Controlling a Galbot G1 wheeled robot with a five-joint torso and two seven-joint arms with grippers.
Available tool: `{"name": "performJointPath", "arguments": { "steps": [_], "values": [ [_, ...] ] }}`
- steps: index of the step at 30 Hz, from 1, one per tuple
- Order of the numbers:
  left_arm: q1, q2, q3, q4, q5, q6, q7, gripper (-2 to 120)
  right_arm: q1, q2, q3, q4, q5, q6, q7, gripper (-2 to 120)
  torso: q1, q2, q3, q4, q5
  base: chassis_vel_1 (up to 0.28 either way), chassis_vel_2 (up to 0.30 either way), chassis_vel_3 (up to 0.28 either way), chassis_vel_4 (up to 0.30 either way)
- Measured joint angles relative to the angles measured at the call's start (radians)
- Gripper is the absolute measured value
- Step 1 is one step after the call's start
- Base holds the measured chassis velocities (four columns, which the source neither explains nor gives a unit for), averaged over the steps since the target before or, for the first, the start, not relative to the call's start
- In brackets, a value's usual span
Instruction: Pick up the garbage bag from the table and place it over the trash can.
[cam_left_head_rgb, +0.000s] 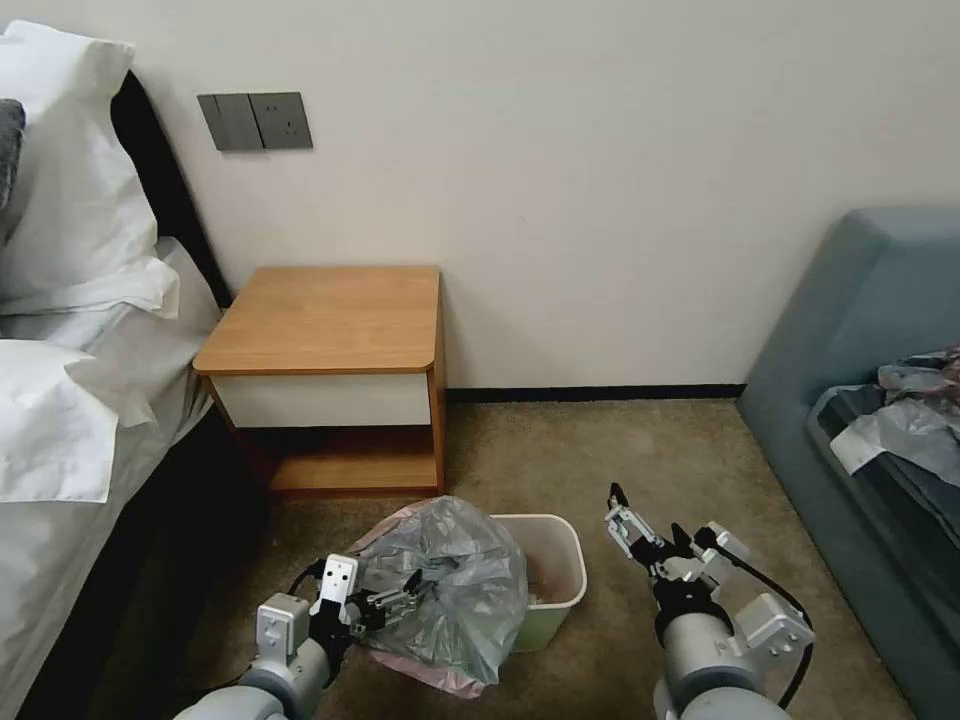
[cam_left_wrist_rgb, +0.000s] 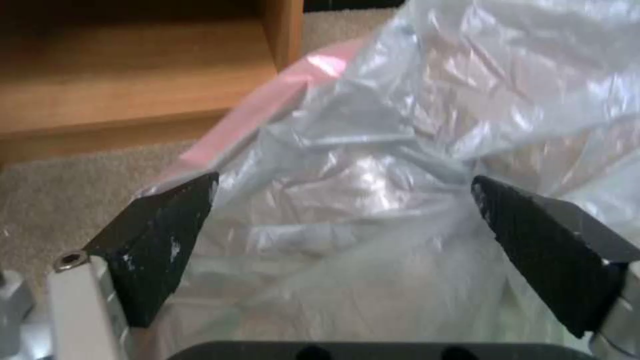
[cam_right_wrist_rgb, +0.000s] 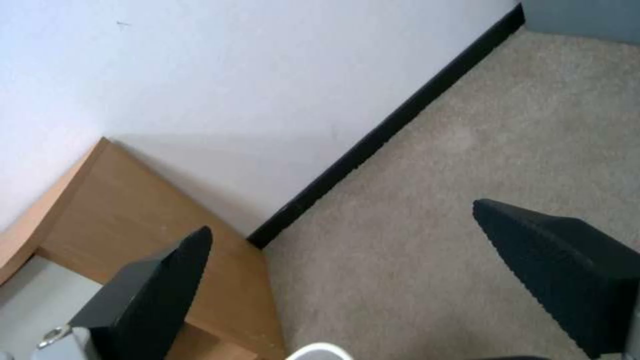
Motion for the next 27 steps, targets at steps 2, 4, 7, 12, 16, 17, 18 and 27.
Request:
{"name": "performJointPath", "arguments": {
  "steps": [2, 4, 7, 12, 16, 17, 18, 27],
  "values": [
    [-0.004, -0.002, -0.004, -0.003, -0.011, -0.002, -0.001, 100, -0.001, 0.001, -0.002, 0.000, -0.003, 0.001, 0.000, 100, 0.000, 0.000, 0.000, 0.0000, 0.0000, 0.000, 0.000, 0.000, 0.000],
    [-0.015, -0.005, -0.014, -0.007, -0.069, -0.002, -0.003, 100, -0.005, 0.006, -0.008, -0.003, -0.015, 0.005, -0.004, 100, 0.000, 0.000, 0.000, 0.0000, 0.0000, 0.000, 0.000, 0.000, 0.000],
    [-0.024, -0.007, -0.017, -0.012, -0.116, 0.013, -0.003, 100, -0.007, 0.011, -0.012, -0.006, -0.023, 0.006, -0.007, 100, 0.000, 0.000, 0.000, 0.0000, 0.0000, 0.000, 0.000, 0.000, 0.000],
    [-0.071, -0.013, -0.024, 0.004, -0.192, 0.099, 0.000, 100, -0.012, 0.027, -0.020, -0.010, -0.037, 0.013, -0.012, 100, 0.000, 0.000, 0.000, 0.0000, 0.0000, 0.000, 0.000, 0.000, 0.000],
    [-0.110, -0.023, -0.024, 0.032, -0.196, 0.130, 0.000, 99, -0.024, 0.034, -0.023, -0.012, -0.049, 0.023, -0.015, 100, 0.000, 0.000, 0.000, 0.0000, 0.0000, 0.000, 0.000, 0.000, 0.000],
    [-0.131, -0.029, -0.024, 0.049, -0.196, 0.141, -0.003, 99, -0.029, 0.038, -0.024, -0.013, -0.055, 0.028, -0.015, 100, 0.000, 0.000, 0.000, -0.0001, -0.0001, 0.000, 0.000, 0.000, 0.000],
    [-0.152, -0.037, -0.023, 0.065, -0.195, 0.155, -0.008, 98, -0.035, 0.043, -0.026, -0.014, -0.062, 0.034, -0.015, 100, 0.000, 0.000, 0.000, -0.0001, 0.0000, 0.000, 0.000, 0.000, 0.000],
    [-0.210, -0.058, 0.003, 0.132, -0.192, 0.176, -0.026, 97, -0.050, 0.064, -0.032, -0.020, -0.086, 0.054, -0.016, 100, 0.000, 0.000, 0.000, 0.0000, 0.0000, 0.000, 0.000, 0.000, 0.000]
  ]
}}
